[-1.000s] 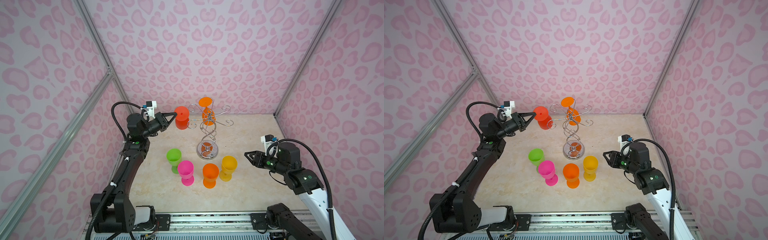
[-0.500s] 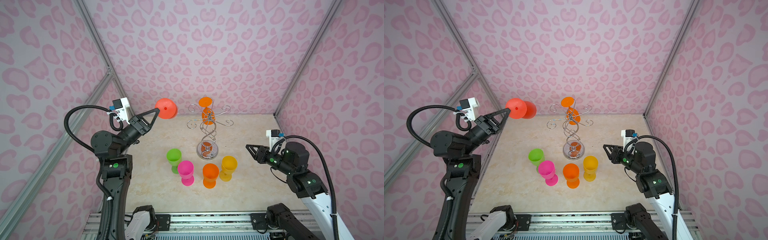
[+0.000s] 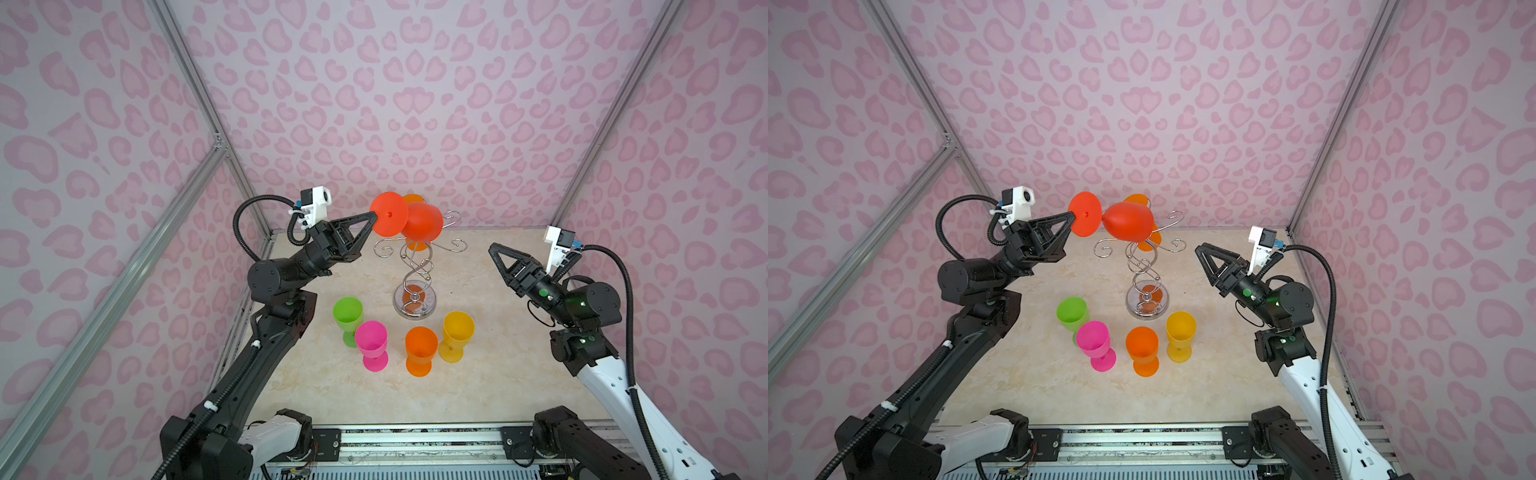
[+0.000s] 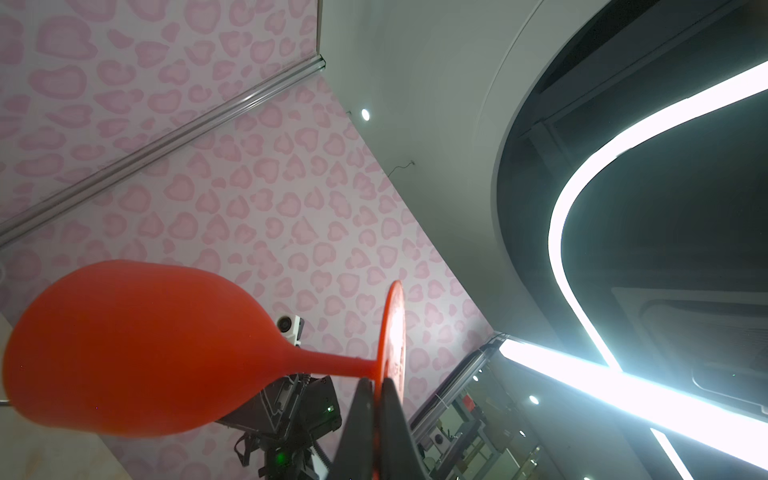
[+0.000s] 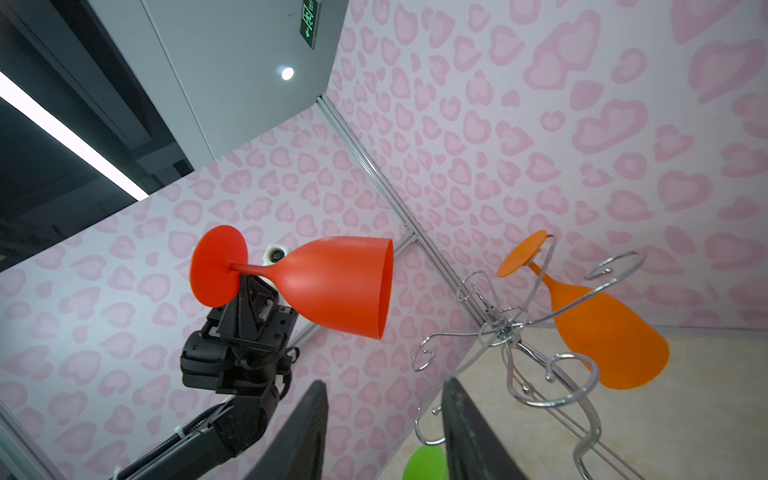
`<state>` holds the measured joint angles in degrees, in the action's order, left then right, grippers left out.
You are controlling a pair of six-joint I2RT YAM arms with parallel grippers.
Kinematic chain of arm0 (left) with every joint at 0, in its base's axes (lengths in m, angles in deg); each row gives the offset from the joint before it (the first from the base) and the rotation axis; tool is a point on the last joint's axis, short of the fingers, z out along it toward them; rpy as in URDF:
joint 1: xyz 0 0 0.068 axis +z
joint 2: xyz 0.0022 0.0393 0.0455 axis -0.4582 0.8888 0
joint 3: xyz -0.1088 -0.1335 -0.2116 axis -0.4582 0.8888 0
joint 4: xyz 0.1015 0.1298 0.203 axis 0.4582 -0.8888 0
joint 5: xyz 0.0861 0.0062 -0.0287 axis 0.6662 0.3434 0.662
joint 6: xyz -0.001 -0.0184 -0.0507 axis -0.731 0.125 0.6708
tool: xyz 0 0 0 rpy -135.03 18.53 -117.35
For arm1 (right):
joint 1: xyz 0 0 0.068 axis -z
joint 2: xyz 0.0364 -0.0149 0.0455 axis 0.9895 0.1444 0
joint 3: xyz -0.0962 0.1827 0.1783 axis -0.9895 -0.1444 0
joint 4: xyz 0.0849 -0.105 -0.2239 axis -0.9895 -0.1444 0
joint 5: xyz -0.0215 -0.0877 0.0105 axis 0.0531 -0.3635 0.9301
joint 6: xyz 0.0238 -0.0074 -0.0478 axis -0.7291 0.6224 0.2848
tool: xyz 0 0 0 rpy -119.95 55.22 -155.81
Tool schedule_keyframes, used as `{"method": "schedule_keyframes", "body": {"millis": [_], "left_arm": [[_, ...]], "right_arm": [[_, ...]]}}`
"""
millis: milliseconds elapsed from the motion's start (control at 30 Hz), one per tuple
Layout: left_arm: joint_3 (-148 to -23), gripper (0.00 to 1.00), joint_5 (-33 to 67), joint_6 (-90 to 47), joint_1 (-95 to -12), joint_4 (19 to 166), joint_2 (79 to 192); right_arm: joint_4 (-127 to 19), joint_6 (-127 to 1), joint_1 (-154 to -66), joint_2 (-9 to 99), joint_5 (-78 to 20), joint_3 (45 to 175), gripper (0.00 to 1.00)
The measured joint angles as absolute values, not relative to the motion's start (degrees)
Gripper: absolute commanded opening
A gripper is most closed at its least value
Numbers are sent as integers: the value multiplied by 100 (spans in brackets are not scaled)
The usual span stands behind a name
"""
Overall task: Take the wine glass off the wine glass rack
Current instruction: 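Bring the red glass toward the right gripper while the right arm reaches in, then close the right gripper on the red glass bowl while the left releases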
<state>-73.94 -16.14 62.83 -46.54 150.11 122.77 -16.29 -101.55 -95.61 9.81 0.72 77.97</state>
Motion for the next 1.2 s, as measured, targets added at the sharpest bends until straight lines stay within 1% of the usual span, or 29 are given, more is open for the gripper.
{"method": "schedule_keyframes", "body": {"millis": [67, 233, 467, 667, 900, 1000, 1067, 1200], "left_arm": [[-7304, 2, -1393, 6690, -4862, 15634, 12559], [-7300, 2, -1111, 7263, -5168, 16697, 12948], [-7348, 2, -961, 7608, -5474, 17333, 13311], [-7400, 2, -902, 7772, -5618, 17560, 13689], [-7514, 2, -860, 7875, -5777, 17639, 13965], [-7525, 2, -845, 7912, -5821, 17678, 14015], [-7542, 2, -836, 7918, -5850, 17680, 14052], [-7579, 2, -790, 7960, -5874, 17717, 14098]], "right_arm": [[-906, -10452, -9561, 1193, 146, 7736, 47], [338, -11099, -9561, 1726, 185, 7714, 47], [1579, -11812, -9574, 2325, 244, 7714, 47], [2178, -12107, -9666, 2541, 299, 7756, 47], [2218, -12105, -9827, 2578, 439, 7778, 46], [2215, -12050, -9873, 2591, 465, 7778, 41], [2204, -12039, -9893, 2620, 478, 7780, 35], [2211, -12033, -9926, 2694, 498, 7800, 27]]}}
